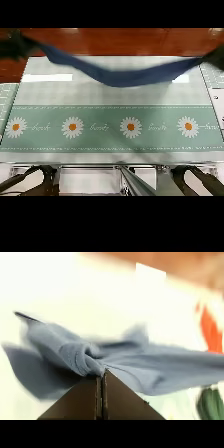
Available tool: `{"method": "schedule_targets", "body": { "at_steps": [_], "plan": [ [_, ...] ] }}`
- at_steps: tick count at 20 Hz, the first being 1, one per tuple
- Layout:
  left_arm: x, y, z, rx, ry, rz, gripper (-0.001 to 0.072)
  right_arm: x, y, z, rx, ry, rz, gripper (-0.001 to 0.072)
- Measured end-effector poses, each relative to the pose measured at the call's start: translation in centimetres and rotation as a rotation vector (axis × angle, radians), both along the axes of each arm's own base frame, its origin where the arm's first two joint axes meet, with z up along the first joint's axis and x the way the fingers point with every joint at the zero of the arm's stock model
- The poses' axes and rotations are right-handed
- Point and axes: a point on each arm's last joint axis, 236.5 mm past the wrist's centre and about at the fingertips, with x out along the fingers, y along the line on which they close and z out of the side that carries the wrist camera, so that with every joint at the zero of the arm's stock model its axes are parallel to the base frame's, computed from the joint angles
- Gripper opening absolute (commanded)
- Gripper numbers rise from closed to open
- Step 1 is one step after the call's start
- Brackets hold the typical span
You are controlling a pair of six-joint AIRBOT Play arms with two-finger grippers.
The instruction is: Fold the shirts.
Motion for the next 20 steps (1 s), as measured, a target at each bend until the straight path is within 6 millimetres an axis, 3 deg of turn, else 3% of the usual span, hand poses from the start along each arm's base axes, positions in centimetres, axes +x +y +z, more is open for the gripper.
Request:
{"method": "schedule_targets", "body": {
  "at_steps": [2,4,6,8,12,15,17,20],
  "plan": [
    [-2.8,0.2,8.5,0.026,-0.203,0.043,0.0016,-2.1,0.1,7.0,-0.077,-0.153,-0.007,0.0031],
    [-7.0,0.4,14.9,0.087,-0.372,0.099,0.0016,-5.5,0.4,12.2,-0.150,-0.275,-0.027,0.0031],
    [-11.6,0.8,19.3,0.189,-0.503,0.183,0.0016,-9.5,0.5,15.7,-0.220,-0.367,-0.062,0.0031],
    [-16.4,1.3,22.3,0.311,-0.613,0.296,0.0016,-13.3,0.4,17.8,-0.276,-0.432,-0.113,0.0031],
    [-24.7,1.9,25.2,0.503,-0.747,0.501,0.0016,-19.9,0.3,19.1,-0.354,-0.487,-0.190,0.0032],
    [-28.7,3.0,25.2,0.583,-0.768,0.580,0.0016,-22.8,0.3,18.2,-0.376,-0.464,-0.214,0.0031],
    [-29.4,3.7,23.5,0.596,-0.710,0.572,0.0016,-23.6,0.3,17.1,-0.380,-0.424,-0.216,0.0031],
    [-27.5,4.7,19.8,0.587,-0.589,0.552,0.0016,-22.4,0.1,14.0,-0.361,-0.313,-0.190,0.0031]
  ]
}}
